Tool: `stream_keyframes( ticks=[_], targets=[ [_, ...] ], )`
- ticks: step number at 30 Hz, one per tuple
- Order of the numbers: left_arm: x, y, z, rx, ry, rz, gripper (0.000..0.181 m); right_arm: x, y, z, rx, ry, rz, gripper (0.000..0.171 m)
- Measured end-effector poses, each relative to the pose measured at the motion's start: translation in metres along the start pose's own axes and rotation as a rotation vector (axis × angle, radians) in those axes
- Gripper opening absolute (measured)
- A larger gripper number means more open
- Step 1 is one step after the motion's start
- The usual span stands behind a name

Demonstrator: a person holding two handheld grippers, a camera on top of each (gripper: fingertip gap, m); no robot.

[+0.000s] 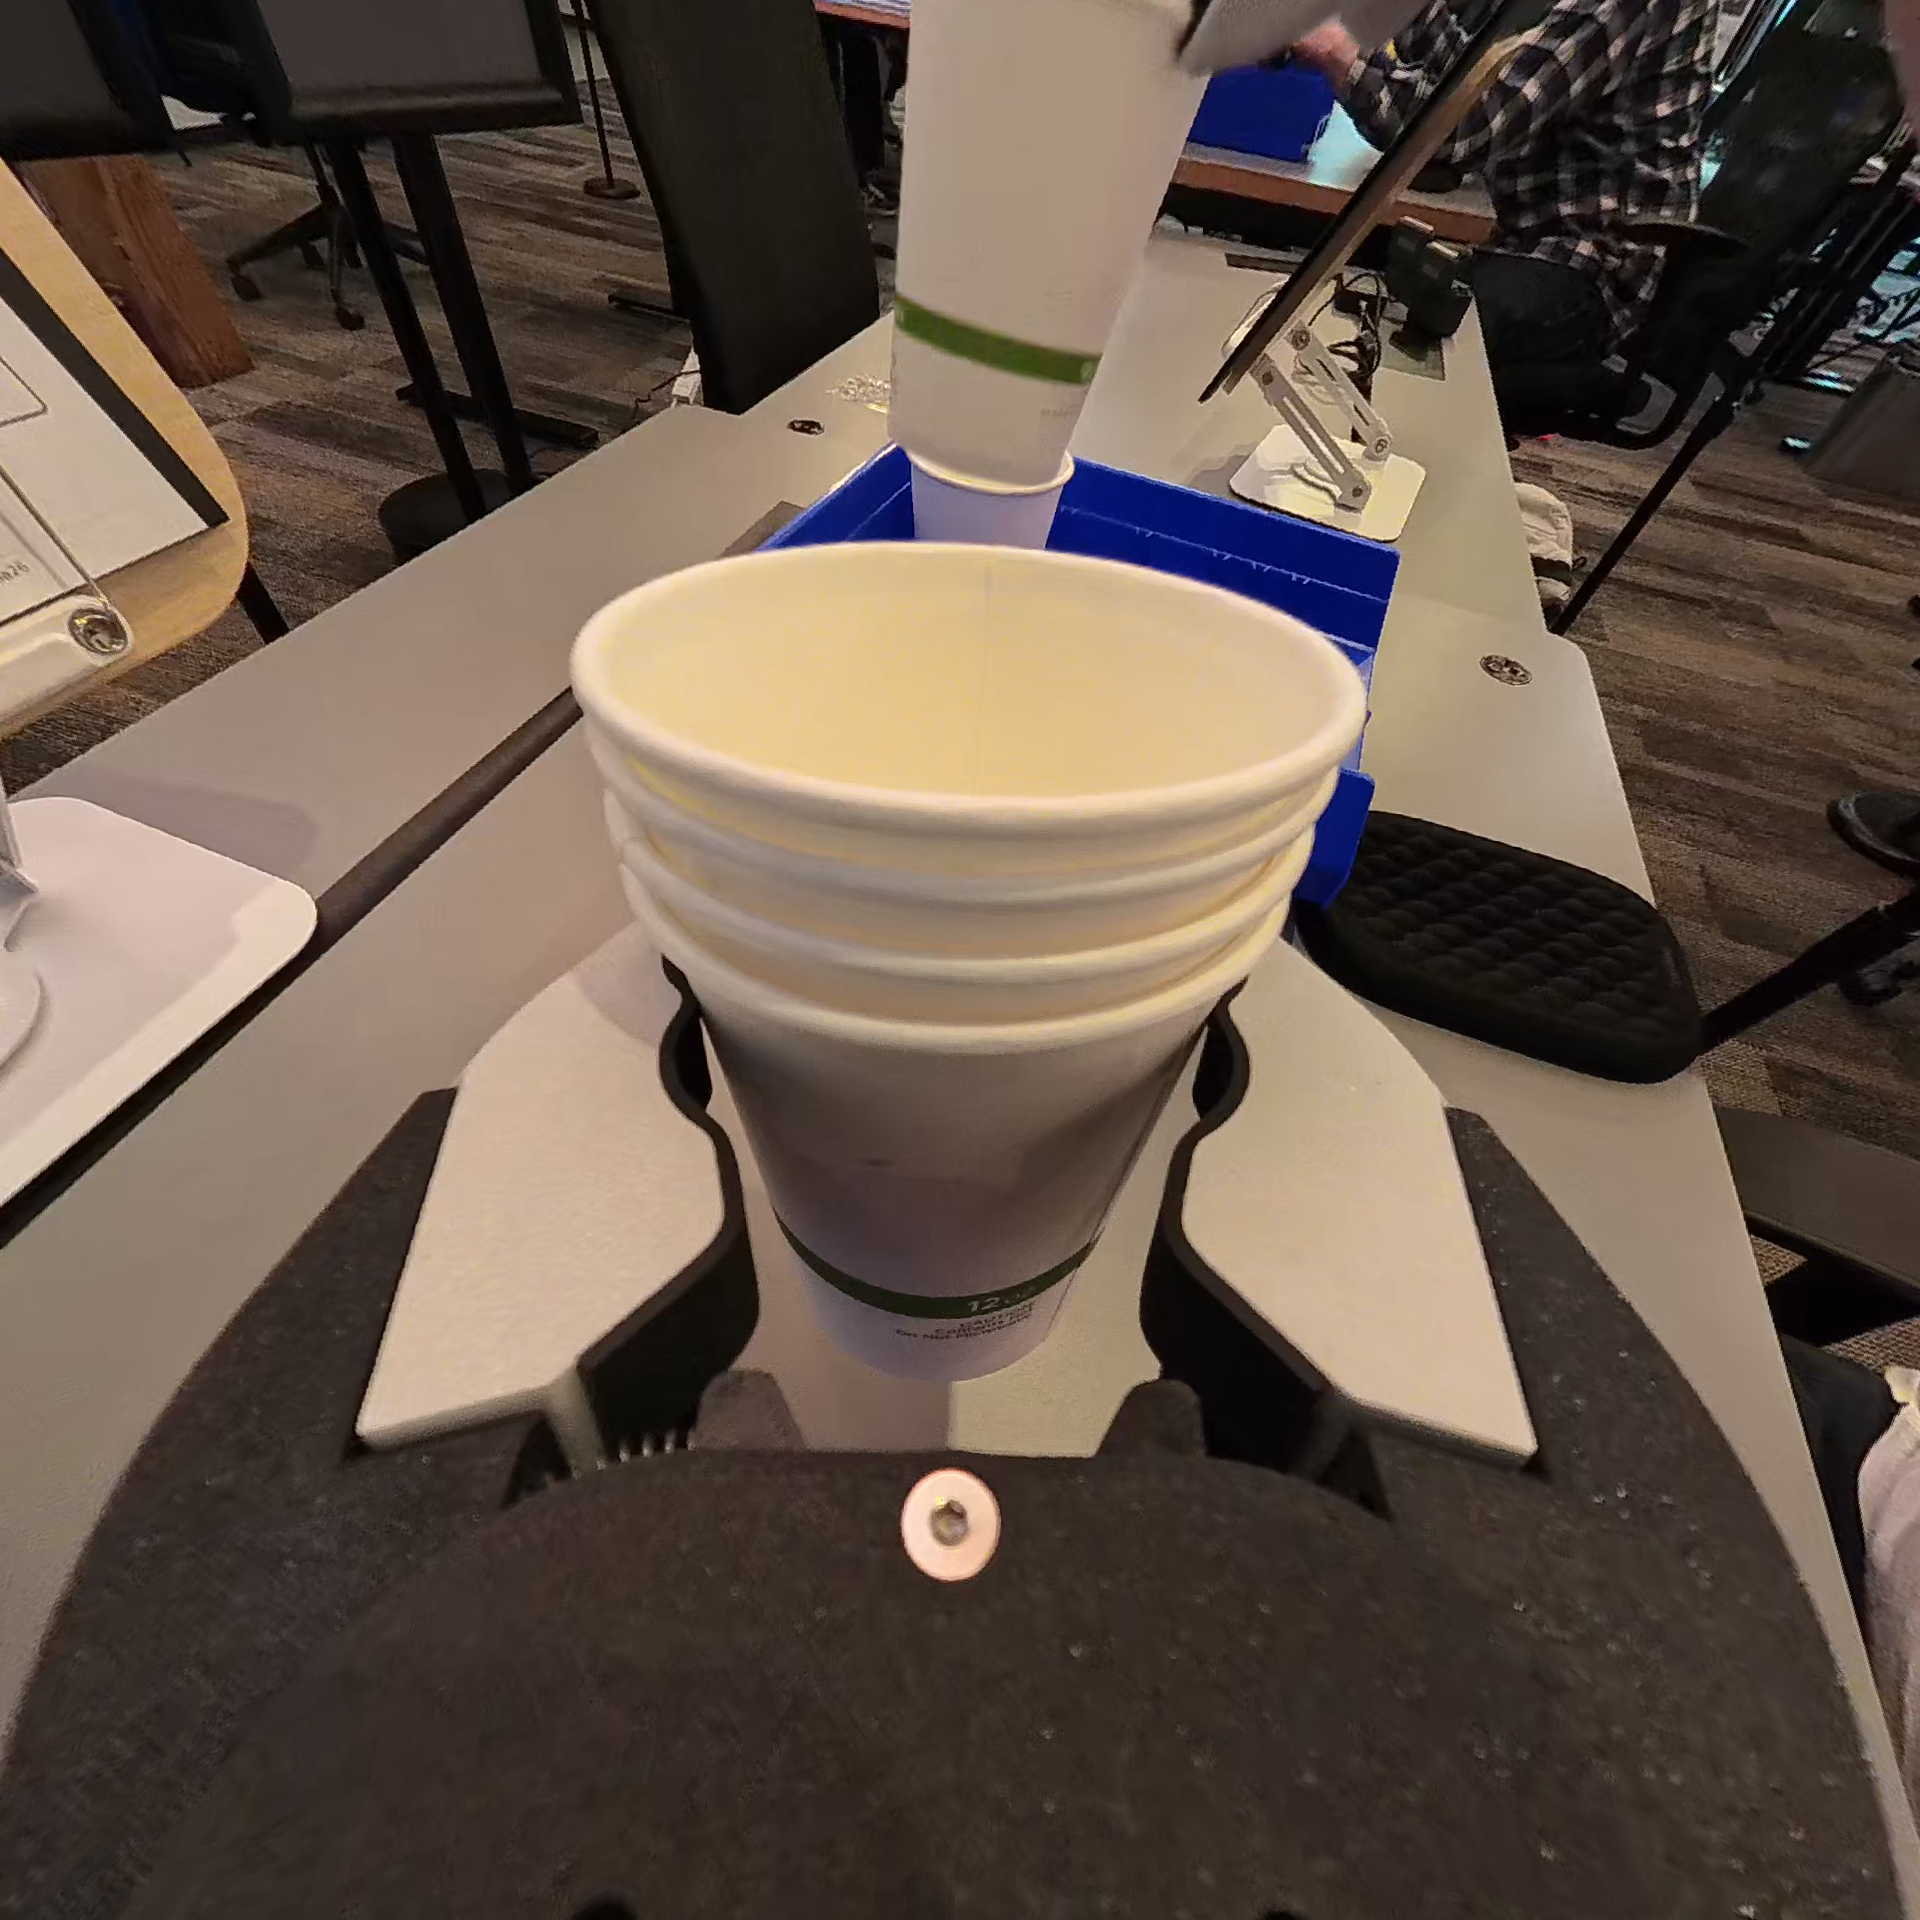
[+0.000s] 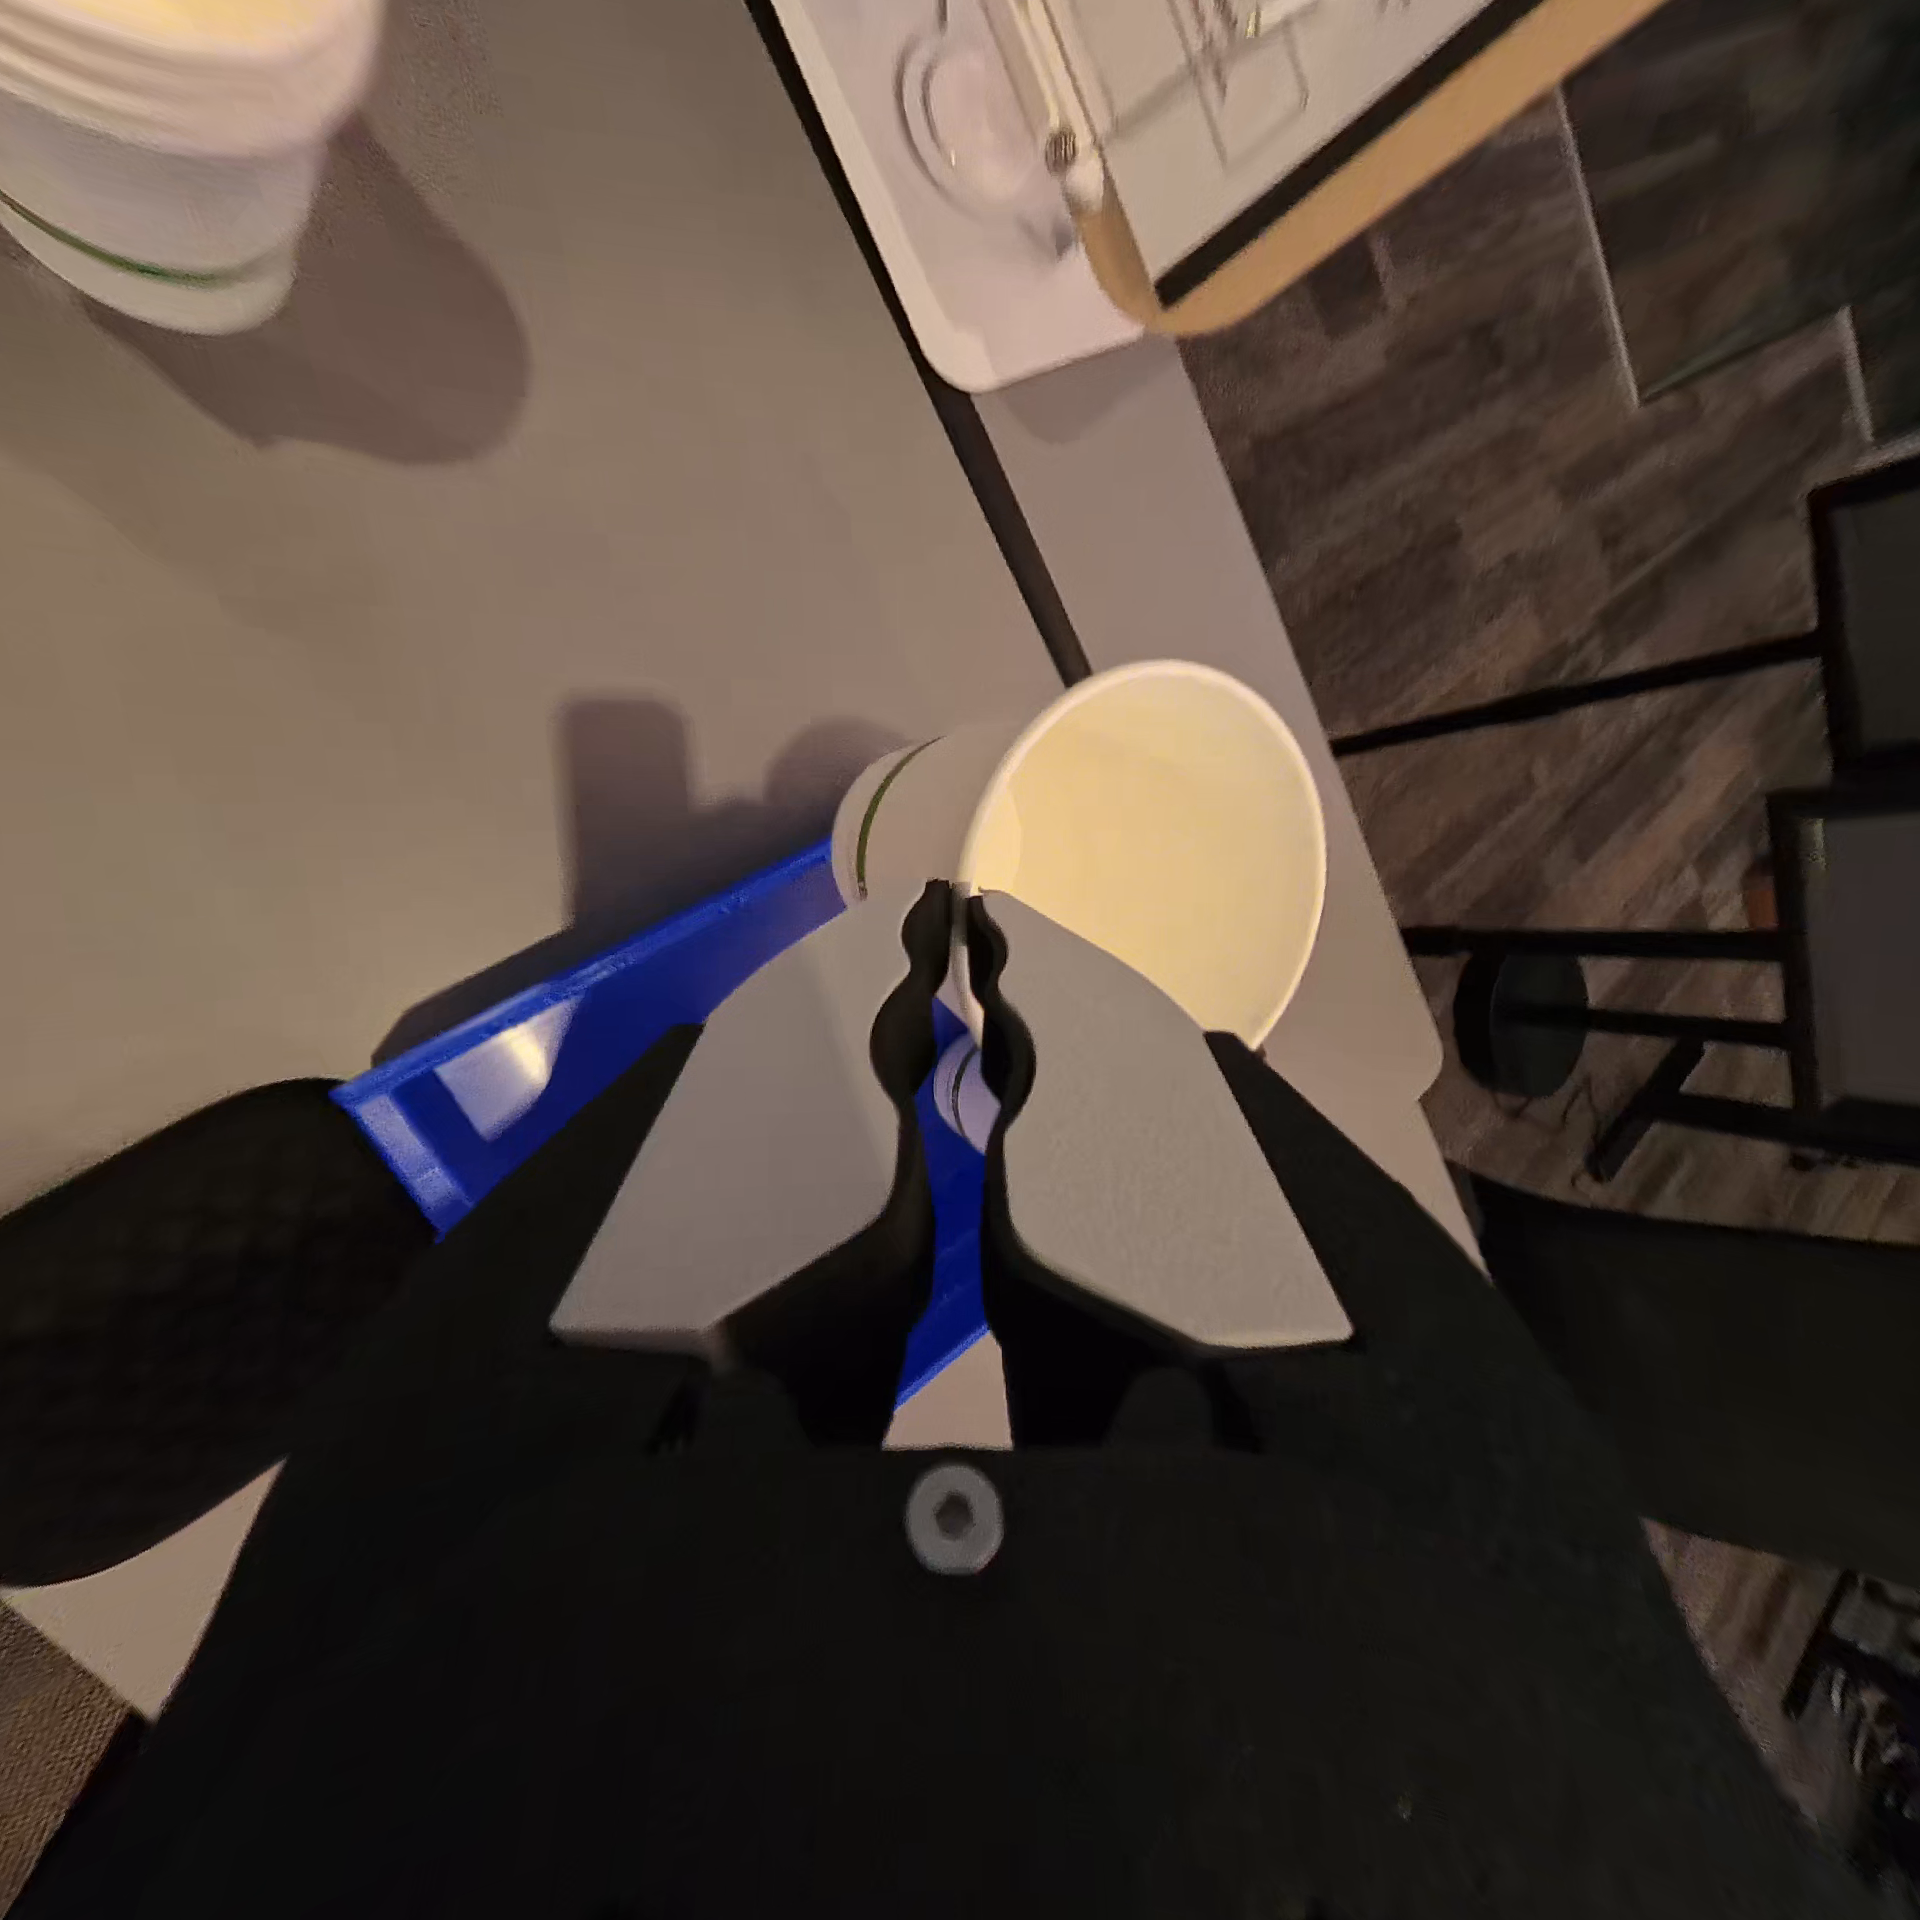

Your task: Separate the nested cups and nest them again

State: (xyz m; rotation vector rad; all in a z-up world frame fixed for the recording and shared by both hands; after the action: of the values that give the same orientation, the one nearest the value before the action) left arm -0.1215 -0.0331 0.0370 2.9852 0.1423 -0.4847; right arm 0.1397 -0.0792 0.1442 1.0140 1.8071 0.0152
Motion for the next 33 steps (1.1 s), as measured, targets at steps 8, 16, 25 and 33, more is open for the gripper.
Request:
stream_keyframes(
  ticks=[8, 16, 25, 33],
  targets=[
    [0.002, -0.001, 0.002, 0.001, -0.011, -0.001, 0.093, 0.072, -0.006, 0.051, 0.020, -0.165, -0.014, 0.004],
    [-0.001, -0.004, -0.001, 0.002, 0.011, -0.014, 0.093, 0.122, -0.012, 0.072, 0.061, -0.201, -0.051, 0.004],
    [-0.001, -0.004, 0.000, 0.001, 0.004, -0.009, 0.093, 0.145, -0.011, 0.080, 0.054, -0.244, -0.044, 0.004],
    [0.000, -0.003, 0.001, 0.002, -0.004, -0.005, 0.093, 0.148, -0.008, 0.082, 0.058, -0.234, -0.015, 0.004]
  ],
)
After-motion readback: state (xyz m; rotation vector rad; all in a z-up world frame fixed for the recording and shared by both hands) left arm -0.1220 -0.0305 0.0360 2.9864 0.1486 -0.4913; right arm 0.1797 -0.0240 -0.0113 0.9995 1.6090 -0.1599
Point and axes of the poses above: each gripper's, where its closed fingertips meet, x out along the fingers, z out of its underside, y = z × x across the jaws, the point moved 5 cm from there along -x, back along the fingers, and after that the axes turned 1 degree about y, right-handed, at the moved point
